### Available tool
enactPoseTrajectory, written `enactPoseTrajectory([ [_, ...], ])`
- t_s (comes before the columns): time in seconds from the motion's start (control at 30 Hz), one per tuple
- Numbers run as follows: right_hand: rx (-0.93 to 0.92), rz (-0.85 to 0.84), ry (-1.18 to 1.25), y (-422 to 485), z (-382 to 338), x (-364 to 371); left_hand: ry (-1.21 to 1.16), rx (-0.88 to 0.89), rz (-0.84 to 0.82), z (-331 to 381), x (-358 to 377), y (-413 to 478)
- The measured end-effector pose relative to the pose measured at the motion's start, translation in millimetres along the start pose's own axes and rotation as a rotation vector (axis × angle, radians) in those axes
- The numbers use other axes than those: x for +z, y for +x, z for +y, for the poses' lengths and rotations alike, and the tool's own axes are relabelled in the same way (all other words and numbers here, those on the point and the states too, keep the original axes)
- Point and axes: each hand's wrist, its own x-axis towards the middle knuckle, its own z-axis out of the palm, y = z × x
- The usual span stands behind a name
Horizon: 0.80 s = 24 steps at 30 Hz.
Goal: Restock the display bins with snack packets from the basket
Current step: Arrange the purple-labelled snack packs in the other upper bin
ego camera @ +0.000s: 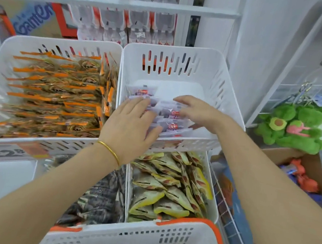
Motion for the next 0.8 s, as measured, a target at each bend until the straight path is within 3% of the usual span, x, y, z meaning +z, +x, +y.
enactPoseTrajectory([
  [0.1, 0.057, 0.013, 0.158, -4, -11, 5, 0.015, 0.001, 0.008, 1, 1, -1],
  [0.23, 0.046, -0.102, 0.016, -12, -23, 12, 0.005, -0.014, -0.011, 0, 1, -1],
  [0.33, 0.01, 0.024, -0.012, -27, -27, 4, -0.029, -0.005, 0.017, 2, -2, -3],
  [0.43, -0.144, 0.199, -0.015, -60, -29, 4, -0.086, 0.012, 0.046, 9, -16, -21],
  [0.53, -0.319, 0.35, 0.143, -120, -32, 26, -0.168, 0.049, 0.11, 26, -30, -69],
  [0.6, -0.387, 0.346, 0.299, -163, -25, 55, -0.214, 0.07, 0.052, 35, -30, -111],
  [0.7, -0.252, 0.175, 0.431, -213, 15, 126, -0.2, 0.12, -0.173, 37, -12, -187],
  [0.8, 0.037, 0.082, 0.274, -235, 78, 201, -0.123, 0.083, -0.381, 31, 2, -237],
])
